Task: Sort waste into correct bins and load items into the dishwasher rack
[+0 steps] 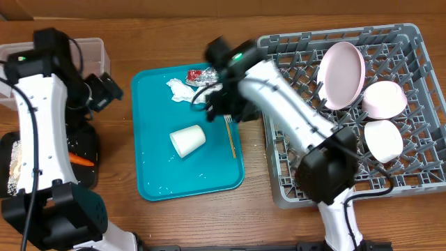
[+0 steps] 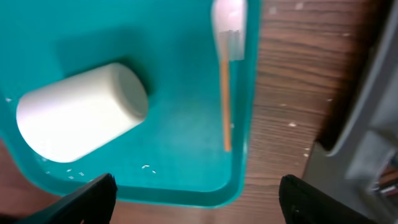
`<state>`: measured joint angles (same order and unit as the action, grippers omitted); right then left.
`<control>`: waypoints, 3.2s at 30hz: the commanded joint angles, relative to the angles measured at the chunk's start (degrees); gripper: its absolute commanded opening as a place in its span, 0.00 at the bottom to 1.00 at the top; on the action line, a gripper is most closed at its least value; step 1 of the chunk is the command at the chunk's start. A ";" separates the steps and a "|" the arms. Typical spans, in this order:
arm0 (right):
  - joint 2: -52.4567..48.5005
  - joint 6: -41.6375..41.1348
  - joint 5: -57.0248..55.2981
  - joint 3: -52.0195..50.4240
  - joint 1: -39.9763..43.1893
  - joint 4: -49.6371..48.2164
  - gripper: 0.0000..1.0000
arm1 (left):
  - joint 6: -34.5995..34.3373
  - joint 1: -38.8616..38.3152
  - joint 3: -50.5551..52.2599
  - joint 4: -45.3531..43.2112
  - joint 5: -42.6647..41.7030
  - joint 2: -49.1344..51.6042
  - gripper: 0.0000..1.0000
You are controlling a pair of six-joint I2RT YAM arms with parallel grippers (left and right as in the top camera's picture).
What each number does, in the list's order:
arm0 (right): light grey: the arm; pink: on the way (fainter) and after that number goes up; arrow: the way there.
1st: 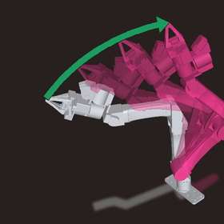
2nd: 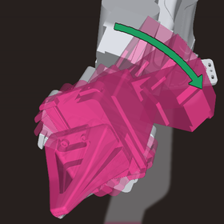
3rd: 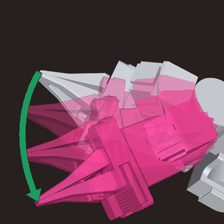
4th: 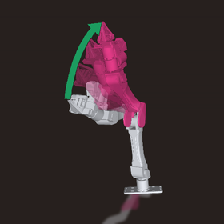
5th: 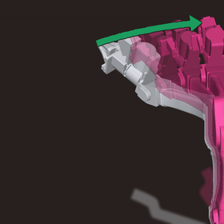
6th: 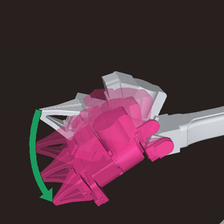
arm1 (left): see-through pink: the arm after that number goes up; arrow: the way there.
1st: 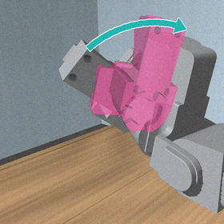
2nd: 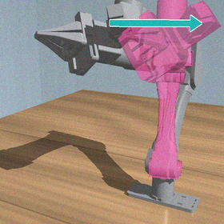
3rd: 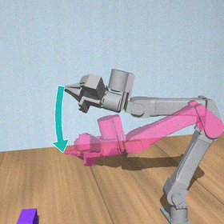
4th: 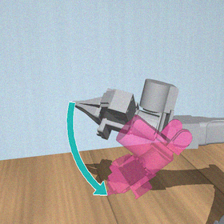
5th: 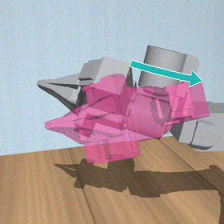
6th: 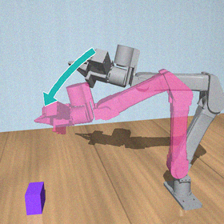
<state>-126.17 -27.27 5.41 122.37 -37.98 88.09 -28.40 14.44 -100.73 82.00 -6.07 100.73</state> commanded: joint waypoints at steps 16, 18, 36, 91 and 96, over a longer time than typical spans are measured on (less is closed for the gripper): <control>1.84 -17.11 -24.90 -1.09 -22.43 -10.99 1.00 | -7.19 6.10 -0.98 2.49 6.01 -0.33 1.00; 1.84 -17.88 -25.05 -2.71 -22.86 -12.63 0.99 | -9.99 9.11 -0.98 3.67 6.01 -0.33 1.00; 1.75 -19.54 -28.94 -15.67 -22.99 -23.74 0.93 | -9.70 16.39 -0.94 5.42 6.69 -0.33 1.00; 1.77 -20.52 -39.10 -19.41 -9.18 -21.49 0.11 | -7.61 16.31 -0.92 5.92 6.67 -0.33 1.00; 1.77 -20.52 -36.30 -15.78 -9.18 -17.81 0.04 | -7.58 16.28 -0.92 5.81 6.64 -0.33 1.00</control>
<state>-126.15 -47.81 -32.58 103.39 -47.29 68.20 -37.10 30.74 -100.88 87.83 -0.14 100.68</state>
